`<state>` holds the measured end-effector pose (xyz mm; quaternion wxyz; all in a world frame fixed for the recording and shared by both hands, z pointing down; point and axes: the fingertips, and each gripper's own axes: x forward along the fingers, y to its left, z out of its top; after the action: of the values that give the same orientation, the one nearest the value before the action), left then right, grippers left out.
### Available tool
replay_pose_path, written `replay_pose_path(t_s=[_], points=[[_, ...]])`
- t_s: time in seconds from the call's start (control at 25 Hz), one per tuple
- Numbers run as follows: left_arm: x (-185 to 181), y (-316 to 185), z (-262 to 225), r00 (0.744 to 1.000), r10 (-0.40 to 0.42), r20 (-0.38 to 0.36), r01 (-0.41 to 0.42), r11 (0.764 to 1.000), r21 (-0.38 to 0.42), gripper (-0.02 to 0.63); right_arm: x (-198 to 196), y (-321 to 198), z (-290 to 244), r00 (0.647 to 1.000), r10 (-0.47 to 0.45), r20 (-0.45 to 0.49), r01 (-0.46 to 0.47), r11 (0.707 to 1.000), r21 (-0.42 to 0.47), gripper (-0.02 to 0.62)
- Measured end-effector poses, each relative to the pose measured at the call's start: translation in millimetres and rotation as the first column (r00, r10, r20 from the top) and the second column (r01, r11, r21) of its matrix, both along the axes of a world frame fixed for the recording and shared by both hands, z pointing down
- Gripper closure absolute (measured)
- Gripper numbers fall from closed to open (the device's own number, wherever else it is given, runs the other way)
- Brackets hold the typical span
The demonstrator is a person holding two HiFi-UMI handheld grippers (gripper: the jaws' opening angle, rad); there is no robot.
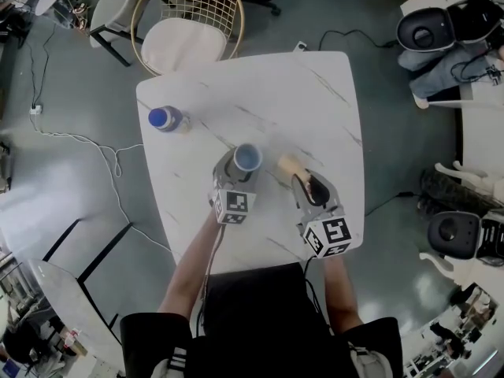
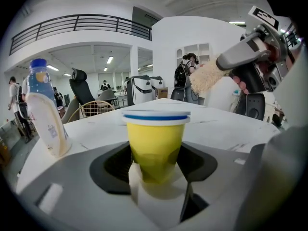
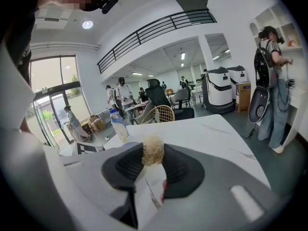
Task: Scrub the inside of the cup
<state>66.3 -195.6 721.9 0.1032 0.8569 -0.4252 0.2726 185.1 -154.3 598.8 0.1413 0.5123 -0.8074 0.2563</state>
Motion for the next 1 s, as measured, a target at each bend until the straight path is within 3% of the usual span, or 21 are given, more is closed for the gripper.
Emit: replay_pose_path(t_s=[0.4, 1.0], points=[[-6.9, 7.4, 4.0, 0.999, -0.013, 0.036, 0.014, 0.999, -0.036, 0.314, -0.6, 12.1, -5.8, 1.000, 0.006, 0.005, -0.006, 1.000, -0.001, 0.485], [-28.4, 44.0, 8.0, 0.999, -0.033, 0.020, 0.035, 0.993, -0.114, 0.287, -9.5, 33.9, -15.9, 1.000, 0.006, 0.006, -0.006, 1.000, 0.024, 0.485]])
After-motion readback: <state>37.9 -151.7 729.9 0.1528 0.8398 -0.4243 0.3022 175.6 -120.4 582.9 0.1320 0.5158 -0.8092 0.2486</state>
